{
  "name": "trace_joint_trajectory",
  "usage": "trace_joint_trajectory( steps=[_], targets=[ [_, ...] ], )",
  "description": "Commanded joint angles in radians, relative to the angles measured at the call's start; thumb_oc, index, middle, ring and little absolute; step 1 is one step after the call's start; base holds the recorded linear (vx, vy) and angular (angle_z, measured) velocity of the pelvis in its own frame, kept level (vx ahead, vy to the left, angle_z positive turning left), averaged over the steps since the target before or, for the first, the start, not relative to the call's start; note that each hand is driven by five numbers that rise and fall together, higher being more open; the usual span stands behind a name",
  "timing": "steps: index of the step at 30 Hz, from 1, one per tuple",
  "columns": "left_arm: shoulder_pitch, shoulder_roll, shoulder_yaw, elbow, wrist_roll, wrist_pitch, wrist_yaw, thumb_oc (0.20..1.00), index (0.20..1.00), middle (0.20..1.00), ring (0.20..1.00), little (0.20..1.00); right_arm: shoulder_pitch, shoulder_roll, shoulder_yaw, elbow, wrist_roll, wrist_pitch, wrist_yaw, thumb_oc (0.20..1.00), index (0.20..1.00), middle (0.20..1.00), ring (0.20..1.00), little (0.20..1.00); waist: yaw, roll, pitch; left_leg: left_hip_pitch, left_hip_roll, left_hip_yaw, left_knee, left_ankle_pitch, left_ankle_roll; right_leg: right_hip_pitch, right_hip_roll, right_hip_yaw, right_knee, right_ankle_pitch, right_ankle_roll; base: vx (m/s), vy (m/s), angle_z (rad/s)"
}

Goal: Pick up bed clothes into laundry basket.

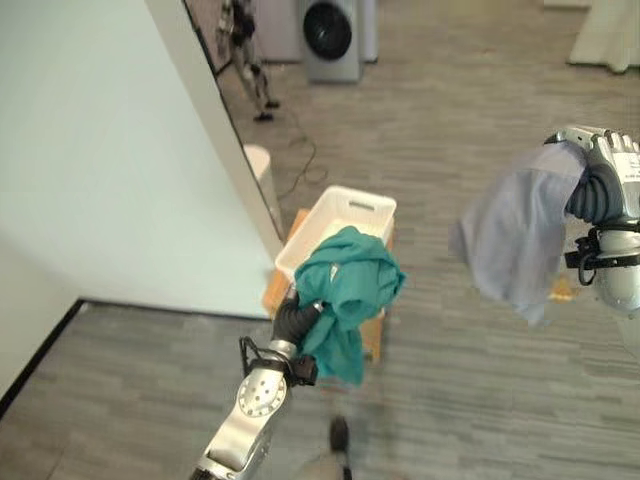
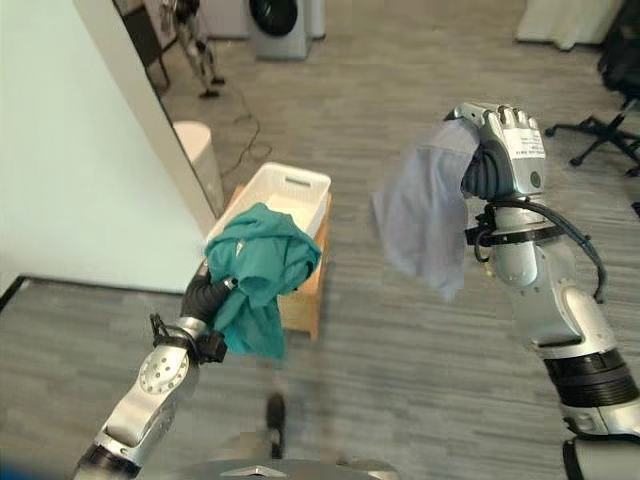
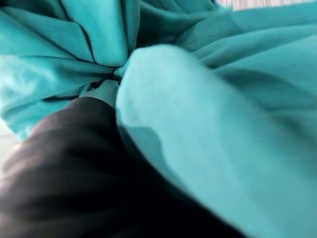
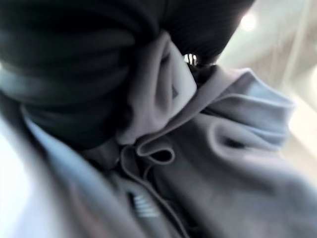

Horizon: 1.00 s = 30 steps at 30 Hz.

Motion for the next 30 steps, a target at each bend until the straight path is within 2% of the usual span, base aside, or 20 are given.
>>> trace_joint_trajectory(
  steps=[1,4,10,11,17,18,20,21,22,24,25,26,27,28,30],
  targets=[
    [-0.030,0.034,0.020,-0.076,-0.022,-0.073,-0.019,0.200,0.200,0.200,0.200,0.200,-0.191,-0.047,0.053,0.113,-0.007,0.026,-0.023,0.200,0.200,0.200,0.200,0.200,0.077,-0.057,-0.031,0.104,0.064,0.038,0.004,-0.165,-0.121,-0.092,-0.160,-0.030,0.007,0.051,0.091,0.13,0.056,0.17],
    [-0.024,0.046,0.012,-0.055,-0.026,-0.074,-0.033,0.200,0.200,0.200,0.200,0.200,-0.269,-0.058,0.110,0.214,0.004,0.043,-0.023,0.200,0.200,0.200,0.200,0.200,0.092,-0.070,-0.038,0.102,0.051,0.042,0.004,-0.176,-0.115,-0.090,-0.181,-0.036,0.005,0.058,0.105,0.12,0.057,0.14],
    [0.000,0.065,0.004,-0.037,-0.056,-0.082,-0.062,0.200,0.200,0.200,0.200,0.200,-0.402,-0.025,0.215,0.395,0.044,0.060,-0.011,0.200,0.200,0.200,0.200,0.200,0.130,-0.089,-0.035,0.089,0.034,0.037,0.004,-0.189,-0.103,-0.096,-0.200,-0.047,0.004,0.066,0.122,0.09,0.038,0.02],
    [0.009,0.074,0.004,-0.030,-0.069,-0.084,-0.065,0.200,0.200,0.200,0.200,0.200,-0.456,-0.010,0.243,0.458,0.058,0.066,-0.016,0.200,0.200,0.200,0.200,0.200,0.149,-0.098,-0.031,0.082,0.030,0.033,0.004,-0.190,-0.102,-0.100,-0.204,-0.050,-0.001,0.072,0.126,0.07,0.017,0.03],
    [0.037,0.106,0.016,-0.013,-0.092,-0.084,-0.084,0.200,0.200,0.200,0.200,0.200,-0.596,0.010,0.318,0.632,0.077,0.076,-0.037,0.200,0.200,0.200,0.200,0.200,0.198,-0.125,-0.019,0.046,0.025,0.033,0.004,-0.192,-0.099,-0.116,-0.216,-0.081,0.001,0.083,0.145,0.04,0.011,0.08],
    [0.042,0.118,0.016,-0.001,-0.099,-0.076,-0.087,0.200,0.200,0.200,0.200,0.200,-0.635,0.014,0.340,0.704,0.083,0.083,-0.038,0.200,0.200,0.200,0.200,0.200,0.219,-0.140,-0.005,0.040,0.022,0.034,0.004,-0.197,-0.092,-0.142,-0.224,-0.096,0.067,0.087,0.149,0.02,-0.021,0.04],
    [0.043,0.126,0.020,-0.002,-0.103,-0.077,-0.087,0.200,0.200,0.200,0.200,0.200,-0.660,0.016,0.358,0.732,0.085,0.085,-0.039,0.200,0.200,0.200,0.200,0.200,0.224,-0.145,0.006,0.039,0.020,0.032,0.004,-0.199,-0.086,-0.171,-0.231,-0.094,0.125,0.092,0.151,0.01,-0.002,0.08],
    [0.051,0.155,0.024,-0.007,-0.110,-0.079,-0.091,0.200,0.200,0.200,0.200,0.200,-0.733,-0.001,0.405,0.808,0.085,0.093,-0.035,0.200,0.200,0.200,0.200,0.200,0.227,-0.145,0.038,0.047,0.024,0.021,0.004,-0.203,-0.080,-0.247,-0.242,-0.087,0.255,0.142,0.164,0.01,0.020,0.19],
    [0.055,0.169,0.028,-0.006,-0.111,-0.083,-0.090,0.200,0.200,0.200,0.200,0.200,-0.764,-0.015,0.423,0.841,0.082,0.098,-0.040,0.200,0.200,0.200,0.200,0.200,0.225,-0.137,0.053,0.048,0.036,0.013,0.004,-0.202,-0.079,-0.283,-0.235,-0.082,0.308,0.160,0.171,0.01,0.029,0.13],
    [0.053,0.173,0.032,-0.004,-0.112,-0.085,-0.091,0.200,0.200,0.200,0.200,0.200,-0.808,-0.019,0.449,0.888,0.088,0.099,-0.047,0.200,0.200,0.200,0.200,0.200,0.225,-0.125,0.062,0.041,0.046,0.013,0.004,-0.202,-0.080,-0.324,-0.232,-0.077,0.351,0.152,0.173,0.04,0.017,0.00],
    [0.047,0.171,0.017,0.008,-0.109,-0.079,-0.089,0.200,0.200,0.200,0.200,0.200,-0.818,-0.042,0.457,0.902,0.093,0.105,-0.053,0.200,0.200,0.200,0.200,0.200,0.215,-0.121,0.074,0.053,0.054,-0.003,0.004,-0.210,-0.081,-0.358,-0.180,-0.052,0.349,0.087,0.138,0.08,-0.008,0.26],
    [0.044,0.168,0.016,0.009,-0.109,-0.080,-0.089,0.200,0.200,0.200,0.200,0.200,-0.822,-0.044,0.460,0.903,0.094,0.105,-0.054,0.200,0.200,0.200,0.200,0.200,0.215,-0.117,0.073,0.048,0.057,-0.003,0.004,-0.206,-0.082,-0.362,-0.176,-0.053,0.347,0.091,0.135,0.27,0.009,0.29],
    [0.023,0.167,0.005,0.023,-0.112,-0.081,-0.102,0.200,0.200,0.200,0.200,0.200,-0.841,-0.083,0.473,0.907,0.112,0.108,-0.054,0.200,0.200,0.200,0.200,0.200,0.168,-0.103,0.093,0.065,0.035,-0.045,0.004,-0.216,-0.087,-0.399,-0.094,0.024,0.230,0.052,0.104,0.23,-0.002,0.59],
    [0.015,0.167,0.003,0.027,-0.118,-0.086,-0.107,0.200,0.200,0.200,0.200,0.200,-0.842,-0.095,0.468,0.898,0.122,0.106,-0.053,0.200,0.200,0.200,0.200,0.200,0.148,-0.099,0.096,0.069,0.025,-0.065,0.004,-0.219,-0.090,-0.419,-0.088,0.056,0.159,0.074,0.099,0.35,-0.029,0.90],
    [0.007,0.162,0.007,0.036,-0.118,-0.088,-0.113,0.200,0.200,0.200,0.200,0.200,-0.826,-0.115,0.449,0.873,0.141,0.105,-0.057,0.200,0.200,0.200,0.200,0.200,0.109,-0.082,0.100,0.102,0.022,-0.116,0.004,-0.248,-0.098,-0.472,-0.080,0.105,0.053,0.132,0.113,0.25,-0.080,1.17]
  ],
)
